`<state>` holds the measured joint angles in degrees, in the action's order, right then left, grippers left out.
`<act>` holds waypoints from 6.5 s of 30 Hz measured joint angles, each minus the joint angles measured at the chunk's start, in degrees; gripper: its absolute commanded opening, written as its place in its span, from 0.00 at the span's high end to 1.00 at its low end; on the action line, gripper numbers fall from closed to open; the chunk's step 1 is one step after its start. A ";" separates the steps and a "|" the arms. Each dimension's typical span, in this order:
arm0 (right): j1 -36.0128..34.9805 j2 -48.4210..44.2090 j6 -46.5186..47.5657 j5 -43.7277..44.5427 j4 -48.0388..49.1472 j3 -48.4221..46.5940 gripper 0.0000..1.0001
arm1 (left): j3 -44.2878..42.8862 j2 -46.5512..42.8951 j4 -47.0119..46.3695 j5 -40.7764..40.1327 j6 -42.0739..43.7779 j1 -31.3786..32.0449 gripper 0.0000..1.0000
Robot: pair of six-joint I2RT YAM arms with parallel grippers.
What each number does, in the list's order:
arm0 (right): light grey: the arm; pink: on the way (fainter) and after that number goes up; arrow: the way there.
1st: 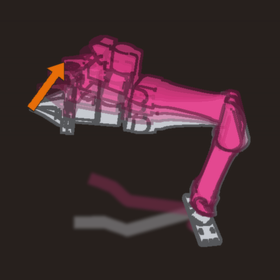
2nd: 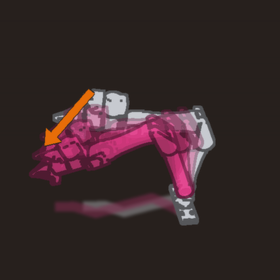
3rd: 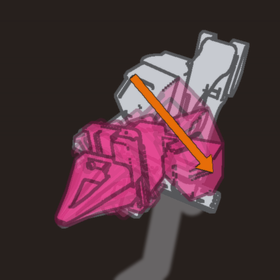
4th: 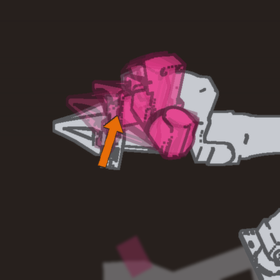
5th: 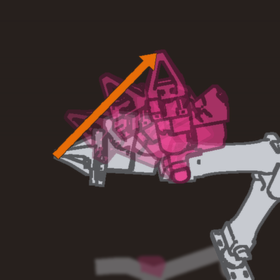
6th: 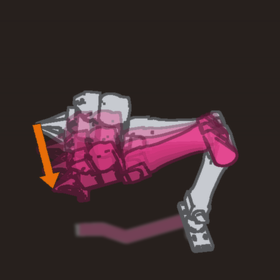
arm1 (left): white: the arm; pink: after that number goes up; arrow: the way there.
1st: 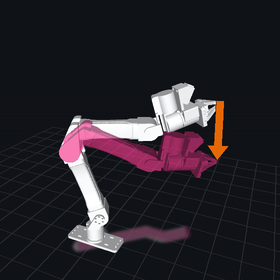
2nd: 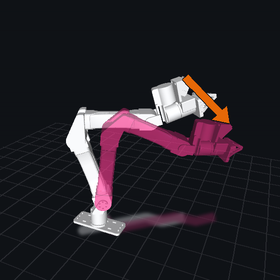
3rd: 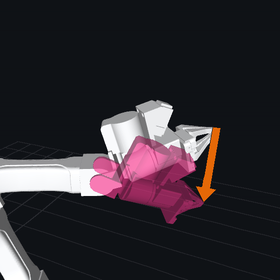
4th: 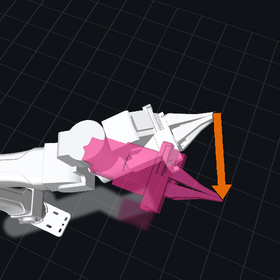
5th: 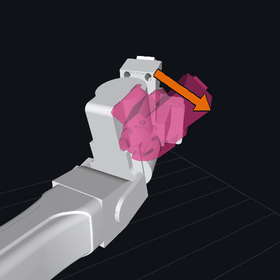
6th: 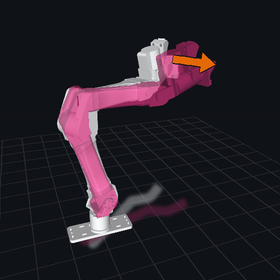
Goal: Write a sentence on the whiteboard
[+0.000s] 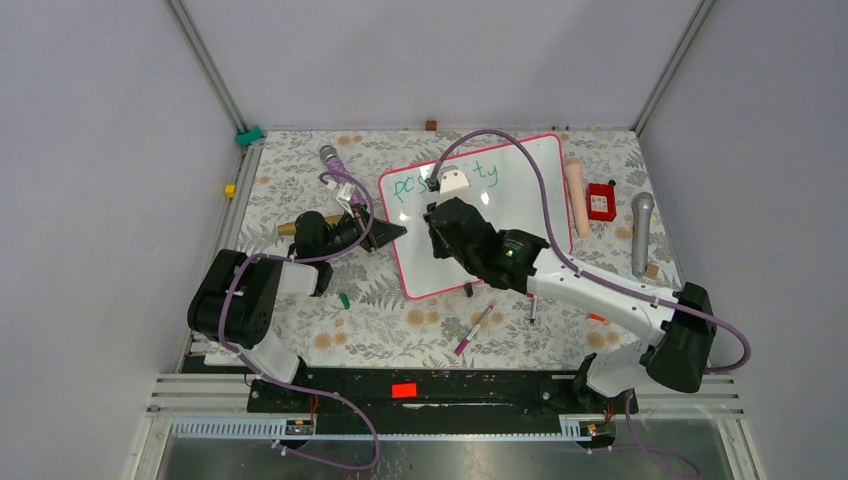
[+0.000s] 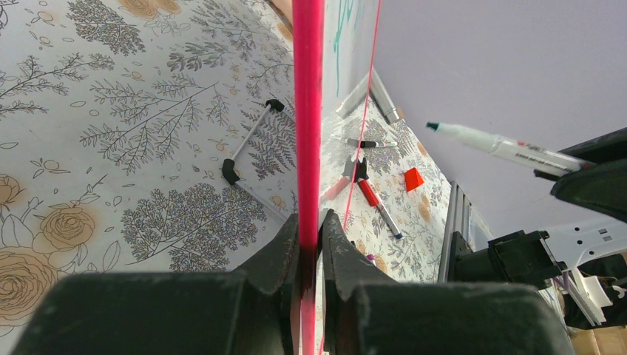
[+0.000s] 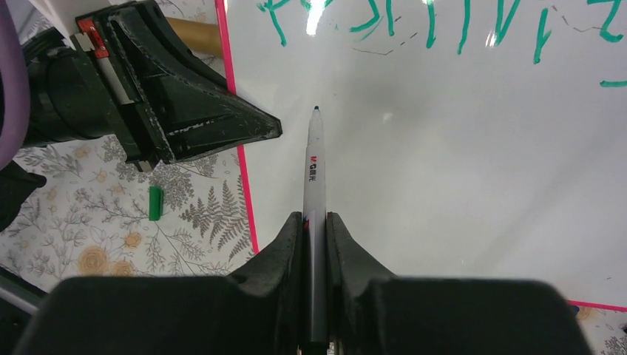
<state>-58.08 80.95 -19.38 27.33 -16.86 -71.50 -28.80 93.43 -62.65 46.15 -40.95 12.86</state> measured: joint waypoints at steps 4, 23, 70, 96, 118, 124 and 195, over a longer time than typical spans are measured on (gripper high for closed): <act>-0.66 2.01 -0.17 0.81 -1.68 -1.07 1.00 | 0.00 0.00 0.02 -0.04 -0.02 0.09 1.00; -0.76 8.09 0.13 3.52 -1.68 -2.91 1.00 | 0.00 0.00 0.04 -0.28 0.00 0.31 1.00; -0.81 3.23 1.62 1.66 2.29 0.72 1.00 | 0.00 -0.09 0.22 -0.39 0.20 0.39 1.00; -0.81 8.15 1.42 1.53 -2.05 -1.88 1.00 | 0.00 -0.11 0.42 -0.52 0.22 0.42 1.00; -1.05 8.83 -0.87 -1.09 -5.42 -2.38 1.00 | 0.00 -0.39 1.25 -1.01 0.42 0.46 1.00; -1.07 8.83 -1.03 -1.79 -6.99 -2.36 1.00 | 0.00 -0.50 1.38 -1.05 0.55 0.50 1.00; 75.45 -3.26 -29.18 -54.64 18.80 6.82 1.00 | 3.74 -5.62 7.65 6.78 4.87 -0.28 1.00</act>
<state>17.37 77.69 -48.56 -27.31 1.93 -64.69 -25.06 87.81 -55.00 52.93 -36.07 12.58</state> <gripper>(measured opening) 0.161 0.197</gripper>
